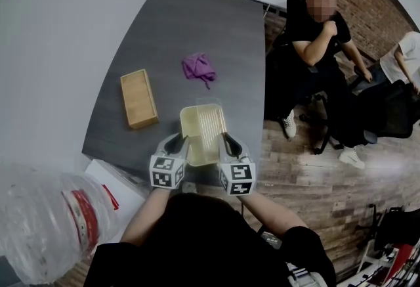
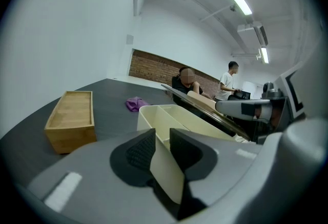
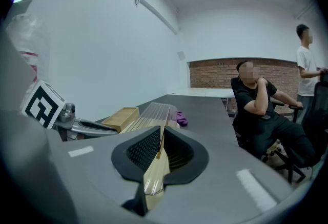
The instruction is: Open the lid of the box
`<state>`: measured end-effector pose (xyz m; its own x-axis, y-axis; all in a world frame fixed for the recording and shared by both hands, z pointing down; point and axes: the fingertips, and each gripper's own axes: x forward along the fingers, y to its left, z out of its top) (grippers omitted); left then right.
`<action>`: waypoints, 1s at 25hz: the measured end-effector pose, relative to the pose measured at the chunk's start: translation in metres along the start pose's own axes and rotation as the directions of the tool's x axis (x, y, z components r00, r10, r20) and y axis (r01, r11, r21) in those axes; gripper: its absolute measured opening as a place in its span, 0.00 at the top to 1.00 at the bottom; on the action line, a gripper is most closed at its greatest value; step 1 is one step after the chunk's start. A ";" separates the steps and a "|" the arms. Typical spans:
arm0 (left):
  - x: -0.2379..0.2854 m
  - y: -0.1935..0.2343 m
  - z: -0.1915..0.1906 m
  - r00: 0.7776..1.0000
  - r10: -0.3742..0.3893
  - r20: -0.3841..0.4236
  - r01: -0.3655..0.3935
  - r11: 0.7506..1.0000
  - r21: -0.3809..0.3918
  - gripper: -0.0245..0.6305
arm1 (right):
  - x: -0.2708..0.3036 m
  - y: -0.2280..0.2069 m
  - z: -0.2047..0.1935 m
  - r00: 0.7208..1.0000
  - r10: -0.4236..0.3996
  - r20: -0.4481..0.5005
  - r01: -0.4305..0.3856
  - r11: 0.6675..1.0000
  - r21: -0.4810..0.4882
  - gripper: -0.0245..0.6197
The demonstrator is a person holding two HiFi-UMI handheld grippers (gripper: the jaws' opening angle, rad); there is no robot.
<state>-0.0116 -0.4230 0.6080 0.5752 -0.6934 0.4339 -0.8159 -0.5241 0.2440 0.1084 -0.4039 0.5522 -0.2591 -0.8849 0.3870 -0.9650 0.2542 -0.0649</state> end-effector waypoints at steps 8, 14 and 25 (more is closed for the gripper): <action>-0.003 0.007 0.015 0.999 0.002 0.055 -0.001 1.000 -0.013 0.84 | -0.005 -0.037 0.012 0.997 -0.069 0.042 0.070 0.997 -0.012 0.92; -0.003 0.002 0.019 0.997 -0.019 0.081 0.019 1.000 -0.001 0.85 | -0.013 -0.084 -0.001 0.984 -0.175 0.037 0.176 0.984 -0.009 0.92; -0.011 -0.007 0.024 0.992 -0.025 0.128 0.022 0.999 0.024 0.87 | -0.008 -0.120 -0.078 0.960 -0.254 -0.114 0.255 0.967 -0.005 0.92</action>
<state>-0.0113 -0.4238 0.5805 0.5978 -0.7377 0.3137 -0.8017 -0.5509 0.2320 0.2296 -0.3974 0.6286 0.0012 -0.8702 0.4927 -0.9990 0.0215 0.0405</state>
